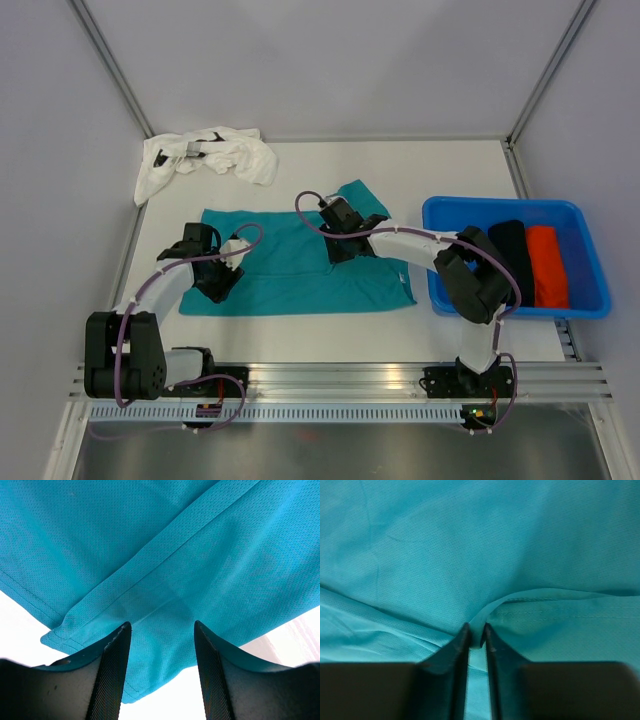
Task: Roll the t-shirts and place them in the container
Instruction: Fold the tshirt
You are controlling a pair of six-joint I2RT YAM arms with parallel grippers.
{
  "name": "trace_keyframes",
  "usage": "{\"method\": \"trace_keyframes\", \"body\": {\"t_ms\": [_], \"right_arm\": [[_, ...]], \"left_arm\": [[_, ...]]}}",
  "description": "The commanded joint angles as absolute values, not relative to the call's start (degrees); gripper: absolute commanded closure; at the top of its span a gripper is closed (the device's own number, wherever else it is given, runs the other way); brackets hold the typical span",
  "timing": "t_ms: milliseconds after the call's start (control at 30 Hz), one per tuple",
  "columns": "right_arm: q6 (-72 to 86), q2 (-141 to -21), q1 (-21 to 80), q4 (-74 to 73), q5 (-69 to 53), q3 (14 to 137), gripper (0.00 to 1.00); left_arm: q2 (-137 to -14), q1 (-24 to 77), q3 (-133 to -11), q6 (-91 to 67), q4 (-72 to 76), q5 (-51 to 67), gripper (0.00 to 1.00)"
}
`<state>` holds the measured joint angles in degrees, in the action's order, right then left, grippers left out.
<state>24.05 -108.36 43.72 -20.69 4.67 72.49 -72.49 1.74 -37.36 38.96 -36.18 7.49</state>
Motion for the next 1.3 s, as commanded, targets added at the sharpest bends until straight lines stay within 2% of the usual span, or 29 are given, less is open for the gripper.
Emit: {"method": "trace_keyframes", "body": {"t_ms": [0, 33, 100, 667, 767, 800, 933, 1033, 1167, 1233, 1267], "right_arm": [[25.3, -109.4, 44.0, -18.7, 2.8, 75.2, 0.81], [25.4, -109.6, 44.0, -18.6, 2.7, 75.5, 0.91], [25.3, -110.8, 44.2, -18.2, 2.7, 76.5, 0.99], [21.6, -114.1, 44.6, -10.4, 0.2, 74.6, 1.0], [21.7, -113.9, 44.6, -11.7, -0.4, 74.4, 0.76], [21.5, -113.6, 44.7, -12.2, -1.3, 74.4, 0.56], [20.0, -107.9, 44.7, -14.0, -0.4, 74.4, 0.38], [18.4, -102.6, 43.3, -17.2, 2.0, 75.6, 0.3], [18.5, -99.1, 37.8, -20.3, 2.3, 75.1, 0.3], [19.2, -99.7, 33.5, -21.7, 2.3, 74.5, 0.36], [19.7, -100.2, 32.0, -22.1, 2.4, 74.4, 0.46]], "left_arm": [[-72.9, 1.9, -39.4, 38.9, -36.5, 8.1, 0.41], [-73.0, 1.9, -39.6, 38.9, -36.5, 8.2, 0.41], [-73.1, 1.9, -39.7, 38.9, -36.5, 8.0, 0.41], [-73.3, 1.9, -38.7, 39.7, -36.7, 6.9, 0.41], [-73.4, 1.9, -38.6, 39.8, -36.6, 6.7, 0.41], [-73.5, 1.9, -38.7, 39.9, -36.7, 6.9, 0.41], [-72.9, 1.9, -39.5, 39.2, -37.2, 8.3, 0.41], [-70.9, 1.9, -41.9, 38.2, -38.5, 11.6, 0.41], [-68.9, 2.9, -47.4, 36.3, -40.0, 18.7, 0.38], [-69.2, 5.7, -51.7, 34.0, -41.0, 19.8, 0.36], [-69.9, 7.2, -54.8, 32.2, -41.1, 19.9, 0.35]]}}
